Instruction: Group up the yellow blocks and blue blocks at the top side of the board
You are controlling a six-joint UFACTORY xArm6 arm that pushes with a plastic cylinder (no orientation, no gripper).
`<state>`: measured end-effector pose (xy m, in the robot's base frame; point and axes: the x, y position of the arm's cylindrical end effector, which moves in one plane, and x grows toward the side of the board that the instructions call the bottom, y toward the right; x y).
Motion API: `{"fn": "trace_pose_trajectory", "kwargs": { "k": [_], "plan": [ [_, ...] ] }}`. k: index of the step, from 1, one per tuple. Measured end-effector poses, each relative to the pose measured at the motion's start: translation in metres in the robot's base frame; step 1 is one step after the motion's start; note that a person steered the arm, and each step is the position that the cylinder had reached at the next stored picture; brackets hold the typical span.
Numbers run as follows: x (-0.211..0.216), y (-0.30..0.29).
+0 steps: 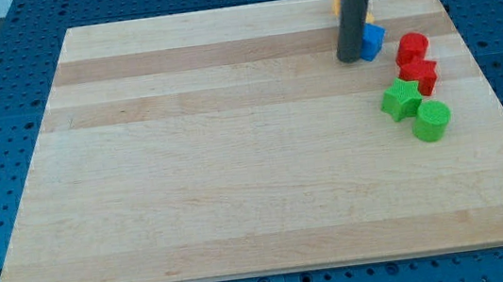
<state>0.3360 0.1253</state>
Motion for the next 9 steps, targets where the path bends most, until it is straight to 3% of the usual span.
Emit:
{"fn": "trace_pose_trajectory", "kwargs": {
  "k": [3,6,7,9],
  "plan": [
    [-0.004,-0.099],
    [0.006,-0.269],
    [0.006,-0.301],
    [0.034,-0.219]
  ]
}}
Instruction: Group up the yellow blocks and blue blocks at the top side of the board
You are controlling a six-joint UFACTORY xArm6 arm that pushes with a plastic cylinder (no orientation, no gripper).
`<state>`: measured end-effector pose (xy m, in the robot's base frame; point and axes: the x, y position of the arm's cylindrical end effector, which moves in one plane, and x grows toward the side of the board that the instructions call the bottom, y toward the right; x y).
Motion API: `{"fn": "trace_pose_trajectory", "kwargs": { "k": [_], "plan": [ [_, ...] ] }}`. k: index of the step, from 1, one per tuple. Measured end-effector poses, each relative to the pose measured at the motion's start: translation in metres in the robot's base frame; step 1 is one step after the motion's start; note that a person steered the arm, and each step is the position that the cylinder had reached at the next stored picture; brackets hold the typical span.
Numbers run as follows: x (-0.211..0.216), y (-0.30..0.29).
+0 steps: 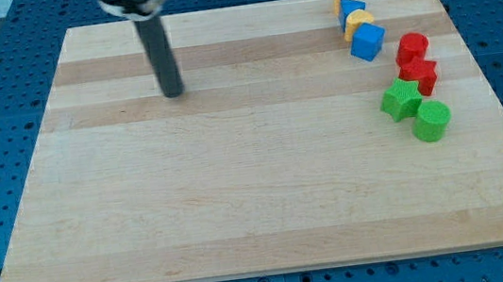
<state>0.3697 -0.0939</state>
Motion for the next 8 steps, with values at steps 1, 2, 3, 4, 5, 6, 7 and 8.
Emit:
{"fn": "trace_pose_trajectory", "kwargs": {
  "k": [1,2,3,4,5,6,7,8],
  "plan": [
    [0.025,0.079],
    [0.029,0.154],
    [0.022,0.208],
    [-0.005,0.215],
    [-0.022,0.220],
    [-0.021,0.229],
    [-0.021,0.253],
    [-0.020,0.258]
  ]
}}
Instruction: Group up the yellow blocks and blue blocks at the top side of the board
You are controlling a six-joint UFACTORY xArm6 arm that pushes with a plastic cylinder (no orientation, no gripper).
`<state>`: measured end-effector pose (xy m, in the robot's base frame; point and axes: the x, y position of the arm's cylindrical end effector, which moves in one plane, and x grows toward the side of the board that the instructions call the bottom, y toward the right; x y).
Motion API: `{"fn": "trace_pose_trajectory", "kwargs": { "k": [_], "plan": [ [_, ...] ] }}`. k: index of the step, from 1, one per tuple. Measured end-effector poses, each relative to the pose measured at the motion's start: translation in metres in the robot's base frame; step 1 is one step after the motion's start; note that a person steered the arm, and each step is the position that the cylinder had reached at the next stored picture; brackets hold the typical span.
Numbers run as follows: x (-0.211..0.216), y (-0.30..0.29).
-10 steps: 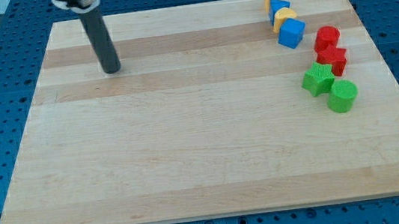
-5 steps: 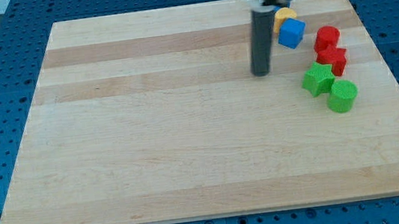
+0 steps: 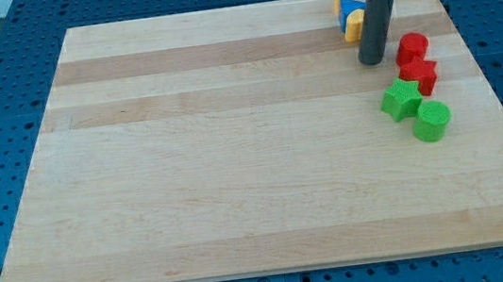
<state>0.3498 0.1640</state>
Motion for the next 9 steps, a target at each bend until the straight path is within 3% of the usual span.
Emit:
{"fn": "trace_pose_trajectory", "kwargs": {
  "k": [5,7,8,9],
  "plan": [
    [-0.047,0.009],
    [-0.026,0.048],
    [-0.054,0.053],
    [-0.068,0.022]
  ]
}}
